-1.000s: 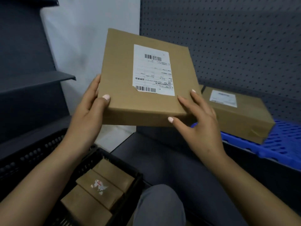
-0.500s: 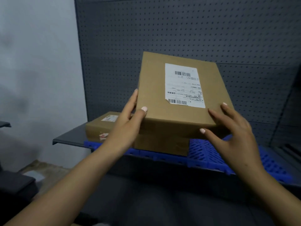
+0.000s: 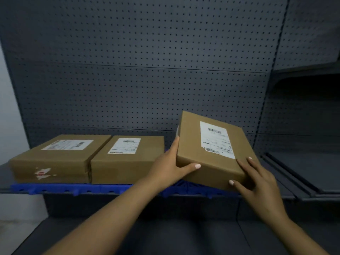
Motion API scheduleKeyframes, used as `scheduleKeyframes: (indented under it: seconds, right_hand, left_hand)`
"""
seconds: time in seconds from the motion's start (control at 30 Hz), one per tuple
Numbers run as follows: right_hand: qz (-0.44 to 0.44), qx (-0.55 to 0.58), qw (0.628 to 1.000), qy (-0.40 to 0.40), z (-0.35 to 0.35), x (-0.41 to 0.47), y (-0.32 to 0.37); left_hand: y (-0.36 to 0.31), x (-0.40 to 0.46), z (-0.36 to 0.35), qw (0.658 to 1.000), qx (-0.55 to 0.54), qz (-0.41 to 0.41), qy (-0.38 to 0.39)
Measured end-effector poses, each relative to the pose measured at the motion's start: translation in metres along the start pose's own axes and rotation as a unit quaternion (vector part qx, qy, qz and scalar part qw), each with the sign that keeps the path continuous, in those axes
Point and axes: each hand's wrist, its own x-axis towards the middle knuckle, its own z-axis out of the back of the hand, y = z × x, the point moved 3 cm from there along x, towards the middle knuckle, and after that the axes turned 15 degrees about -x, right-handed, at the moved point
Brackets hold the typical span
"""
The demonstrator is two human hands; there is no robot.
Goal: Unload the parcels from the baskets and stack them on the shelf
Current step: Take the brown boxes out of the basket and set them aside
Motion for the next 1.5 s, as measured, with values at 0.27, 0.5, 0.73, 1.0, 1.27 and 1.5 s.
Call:
scheduleKeyframes:
  seconds: [0.27, 0.5, 0.73, 1.0, 1.27, 1.5]
  right_hand:
    - [0.007, -0.021, 0.996, 0.081, -0.037, 0.013, -0.027]
    - [0.036, -0.04, 0.995, 0.084, -0.052, 0.025, -0.027]
    - [0.058, -0.057, 0.988, 0.133, -0.064, 0.051, -0.017]
    - [0.049, -0.058, 0.987, 0.14, -0.073, 0.062, -0.002]
    - [0.032, -0.051, 0.989, 0.132, -0.077, 0.061, 0.001]
    - [0.05, -0.092, 0.983, 0.154, -0.072, 0.056, 0.003]
  left_hand:
    - [0.043, 0.023, -0.027, 0.984, 0.174, -0.009, 0.047]
    - [0.068, 0.03, 0.006, 0.941, 0.305, -0.14, -0.027]
    - [0.097, 0.043, 0.04, 0.936, 0.352, -0.004, 0.021]
    - [0.106, 0.04, 0.038, 0.941, 0.338, -0.021, -0.003]
    - [0.115, 0.041, 0.039, 0.937, 0.346, -0.04, -0.019]
    - [0.112, 0.04, 0.039, 0.937, 0.347, -0.026, 0.011]
